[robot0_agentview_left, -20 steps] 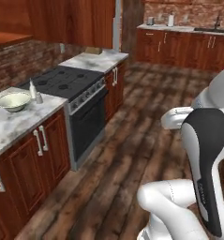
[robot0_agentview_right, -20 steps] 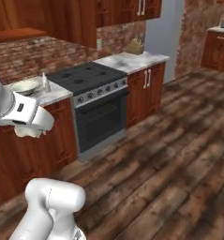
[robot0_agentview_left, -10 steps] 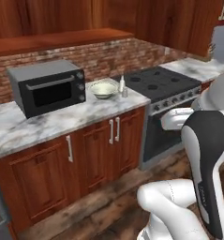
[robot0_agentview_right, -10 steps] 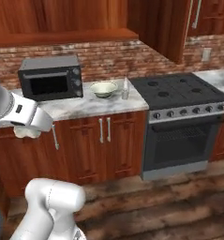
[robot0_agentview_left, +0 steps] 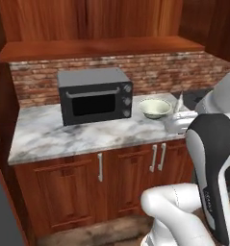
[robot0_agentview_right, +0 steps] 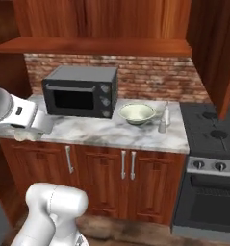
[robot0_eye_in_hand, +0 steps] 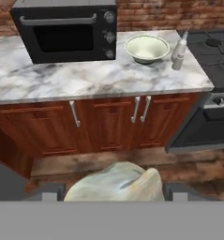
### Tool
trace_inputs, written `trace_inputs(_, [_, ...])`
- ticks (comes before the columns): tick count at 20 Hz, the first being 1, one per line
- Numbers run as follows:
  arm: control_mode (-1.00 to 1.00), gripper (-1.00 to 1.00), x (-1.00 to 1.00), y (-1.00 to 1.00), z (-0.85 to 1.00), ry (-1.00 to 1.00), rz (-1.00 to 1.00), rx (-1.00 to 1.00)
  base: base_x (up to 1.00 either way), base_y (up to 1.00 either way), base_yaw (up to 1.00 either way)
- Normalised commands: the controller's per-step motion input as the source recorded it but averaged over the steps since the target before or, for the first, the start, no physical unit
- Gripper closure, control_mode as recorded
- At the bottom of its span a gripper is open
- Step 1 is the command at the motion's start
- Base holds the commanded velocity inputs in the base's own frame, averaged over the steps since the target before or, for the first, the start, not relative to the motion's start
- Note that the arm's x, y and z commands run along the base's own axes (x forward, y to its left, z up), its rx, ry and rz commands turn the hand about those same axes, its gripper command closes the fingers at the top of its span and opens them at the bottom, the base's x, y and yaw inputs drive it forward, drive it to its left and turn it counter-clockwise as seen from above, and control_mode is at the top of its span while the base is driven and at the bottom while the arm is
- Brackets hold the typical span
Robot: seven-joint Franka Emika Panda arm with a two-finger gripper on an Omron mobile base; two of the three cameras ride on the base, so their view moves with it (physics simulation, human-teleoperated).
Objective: Retrieve the bottle and the shaker from the cabinet and place them next to the mixing bowl on the counter. Then add garlic from the fridge to the mixing bowl.
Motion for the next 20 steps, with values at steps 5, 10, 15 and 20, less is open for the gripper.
trace_inputs(5, [1.00,1.00,0.00,0.00,0.00,0.00,0.00,0.00,0.57,-0.84,0.17])
trace_inputs(10, [1.00,1.00,0.00,0.00,0.00,0.00,0.00,0.00,0.56,-0.23,0.00])
trace_inputs(15, [1.00,1.00,0.00,0.00,0.00,0.00,0.00,0.00,0.66,-0.07,0.00])
trace_inputs(20, [1.00,1.00,0.00,0.00,0.00,0.00,0.00,0.00,0.46,-0.41,0.00])
